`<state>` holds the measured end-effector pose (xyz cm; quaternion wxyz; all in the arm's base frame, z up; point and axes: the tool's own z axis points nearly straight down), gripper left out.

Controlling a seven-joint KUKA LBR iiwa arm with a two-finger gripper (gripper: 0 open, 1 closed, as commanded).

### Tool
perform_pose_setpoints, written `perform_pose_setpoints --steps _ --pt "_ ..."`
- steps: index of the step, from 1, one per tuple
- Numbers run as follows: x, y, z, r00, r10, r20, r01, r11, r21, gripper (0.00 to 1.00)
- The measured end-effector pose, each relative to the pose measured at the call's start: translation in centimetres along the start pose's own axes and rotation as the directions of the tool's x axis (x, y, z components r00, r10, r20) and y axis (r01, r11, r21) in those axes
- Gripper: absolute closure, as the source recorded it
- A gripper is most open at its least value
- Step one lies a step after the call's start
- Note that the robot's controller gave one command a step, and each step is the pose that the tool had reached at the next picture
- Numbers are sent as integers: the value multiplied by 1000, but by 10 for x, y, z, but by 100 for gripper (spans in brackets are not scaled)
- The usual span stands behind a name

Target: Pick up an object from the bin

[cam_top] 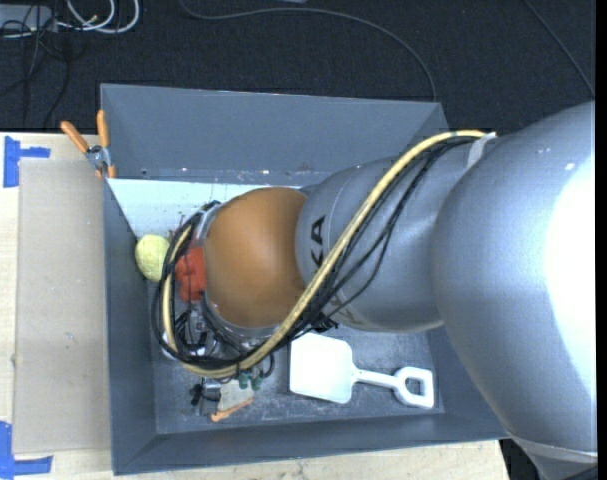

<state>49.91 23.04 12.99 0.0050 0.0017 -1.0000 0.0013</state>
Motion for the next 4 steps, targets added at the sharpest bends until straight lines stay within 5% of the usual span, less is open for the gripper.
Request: perform_pose_setpoints --steps 1,2,3,4 --pt "-2 -1 -4 1000 5 7 -5 1000 -2 0" --pt "-47 -12 31 994 -111 14 111 994 -5 0" --pt "-75 -14 27 973 -232 10 232 973 -2 0" --pt "-79 -15 4 975 -222 10 222 975 -2 0"
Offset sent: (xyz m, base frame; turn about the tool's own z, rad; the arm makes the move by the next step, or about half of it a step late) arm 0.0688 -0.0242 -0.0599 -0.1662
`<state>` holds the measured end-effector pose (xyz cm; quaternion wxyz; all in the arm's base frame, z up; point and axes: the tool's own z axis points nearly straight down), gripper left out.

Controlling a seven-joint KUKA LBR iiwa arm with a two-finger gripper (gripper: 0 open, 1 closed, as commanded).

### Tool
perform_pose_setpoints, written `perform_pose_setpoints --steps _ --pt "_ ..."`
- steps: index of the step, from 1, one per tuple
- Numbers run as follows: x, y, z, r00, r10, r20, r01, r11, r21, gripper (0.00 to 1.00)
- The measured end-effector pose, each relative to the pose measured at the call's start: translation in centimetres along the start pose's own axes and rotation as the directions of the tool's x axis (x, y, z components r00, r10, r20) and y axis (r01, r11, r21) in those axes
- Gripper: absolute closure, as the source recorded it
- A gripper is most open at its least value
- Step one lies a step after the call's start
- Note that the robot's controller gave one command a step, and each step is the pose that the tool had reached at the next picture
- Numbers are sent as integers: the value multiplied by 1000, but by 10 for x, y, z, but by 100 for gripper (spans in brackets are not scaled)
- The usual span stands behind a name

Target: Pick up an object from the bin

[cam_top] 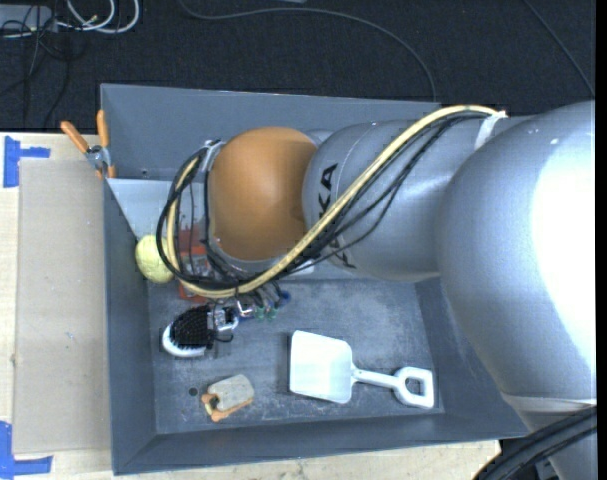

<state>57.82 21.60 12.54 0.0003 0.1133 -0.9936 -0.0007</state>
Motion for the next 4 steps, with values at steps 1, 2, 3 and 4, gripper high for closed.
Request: perform_pose_setpoints --steps 1,2,3,4 --pt "-7 -5 41 998 60 9 -60 998 -9 0" --pt "2 -2 29 997 74 12 -74 997 -5 100" --pt "2 -2 29 997 74 12 -74 997 -5 100" --pt "4 -2 25 997 74 7 -74 997 -4 100"
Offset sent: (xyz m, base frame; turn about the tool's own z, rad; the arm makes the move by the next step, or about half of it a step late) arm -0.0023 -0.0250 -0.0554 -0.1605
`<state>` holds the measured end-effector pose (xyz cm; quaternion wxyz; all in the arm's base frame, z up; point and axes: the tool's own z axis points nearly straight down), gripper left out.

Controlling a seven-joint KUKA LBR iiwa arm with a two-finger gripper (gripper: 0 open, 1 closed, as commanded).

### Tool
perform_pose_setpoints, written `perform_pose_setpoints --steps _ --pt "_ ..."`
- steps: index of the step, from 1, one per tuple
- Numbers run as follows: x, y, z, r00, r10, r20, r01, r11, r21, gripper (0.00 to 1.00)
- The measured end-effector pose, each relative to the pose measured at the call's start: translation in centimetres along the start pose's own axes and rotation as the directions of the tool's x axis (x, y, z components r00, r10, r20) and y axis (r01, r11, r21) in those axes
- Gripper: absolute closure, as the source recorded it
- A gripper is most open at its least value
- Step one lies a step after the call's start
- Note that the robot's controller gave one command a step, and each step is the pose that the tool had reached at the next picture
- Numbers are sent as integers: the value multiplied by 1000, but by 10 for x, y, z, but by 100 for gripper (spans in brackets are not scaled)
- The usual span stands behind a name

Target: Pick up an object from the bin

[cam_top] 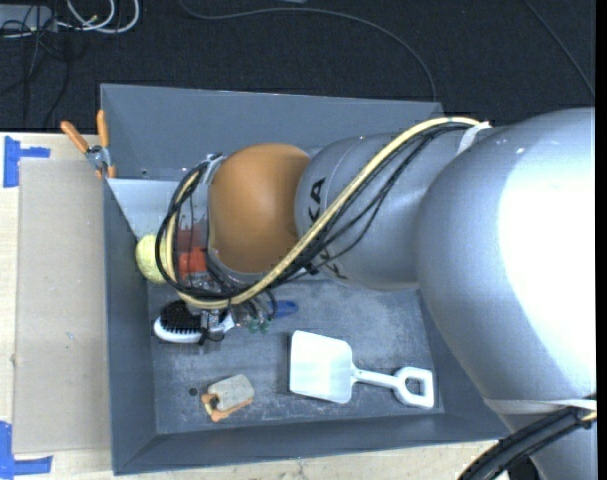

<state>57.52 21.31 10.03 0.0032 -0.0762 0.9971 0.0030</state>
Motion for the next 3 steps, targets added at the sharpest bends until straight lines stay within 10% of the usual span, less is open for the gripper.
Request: perform_pose_setpoints --steps 3 --pt "1 0 -42 1000 2 -5 -2 1000 1 100"
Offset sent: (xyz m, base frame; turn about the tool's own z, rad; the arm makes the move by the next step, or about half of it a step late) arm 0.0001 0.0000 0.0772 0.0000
